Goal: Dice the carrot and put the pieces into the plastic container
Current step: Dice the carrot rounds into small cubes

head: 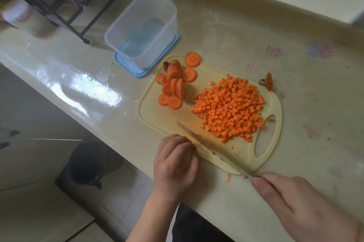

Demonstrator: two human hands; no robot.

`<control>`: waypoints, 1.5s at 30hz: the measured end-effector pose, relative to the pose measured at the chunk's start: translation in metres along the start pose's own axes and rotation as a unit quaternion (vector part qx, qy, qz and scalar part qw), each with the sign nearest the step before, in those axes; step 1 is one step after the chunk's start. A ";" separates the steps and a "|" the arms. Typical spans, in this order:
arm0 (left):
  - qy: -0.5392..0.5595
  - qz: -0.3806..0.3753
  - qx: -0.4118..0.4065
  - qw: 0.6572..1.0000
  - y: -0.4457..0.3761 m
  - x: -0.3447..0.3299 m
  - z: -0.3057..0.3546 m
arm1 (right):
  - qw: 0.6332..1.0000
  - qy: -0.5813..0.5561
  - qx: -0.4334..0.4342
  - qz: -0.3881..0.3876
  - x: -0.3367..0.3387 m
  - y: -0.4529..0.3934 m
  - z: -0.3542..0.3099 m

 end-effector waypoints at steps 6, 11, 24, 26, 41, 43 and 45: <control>0.022 -0.002 0.048 0.999 0.000 0.000 -0.001 | 1.000 -0.007 0.007 -0.015 -0.009 -0.007 0.015; 0.005 -0.021 0.031 0.999 -0.001 -0.002 -0.002 | 1.000 -0.018 0.006 0.014 0.007 -0.019 0.022; 0.100 0.060 0.098 0.988 -0.061 0.040 -0.003 | 0.970 0.199 0.044 0.131 0.033 -0.009 -0.015; 0.084 0.030 0.012 0.996 -0.082 0.041 -0.002 | 0.957 0.247 0.043 0.143 0.029 -0.011 -0.014; -0.103 -0.312 -0.197 0.924 -0.156 -0.011 0.007 | 0.909 0.344 -0.014 0.235 -0.009 -0.001 -0.035; -0.118 -0.327 -0.187 0.919 -0.173 -0.006 -0.012 | 0.914 0.341 -0.061 0.209 -0.011 0.004 -0.040; -0.105 -0.345 -0.198 0.911 -0.188 0.002 -0.033 | 0.915 0.341 -0.092 0.198 -0.015 0.010 -0.044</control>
Point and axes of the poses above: each hand's wrist, its own y-axis away from the middle knuckle, its own x-axis out of the back of the hand, z = x × y, the point moved 1 cm from there along -y, towards the middle knuckle, and after that the axes turned 11 degrees about -y, right-handed, at the moved point
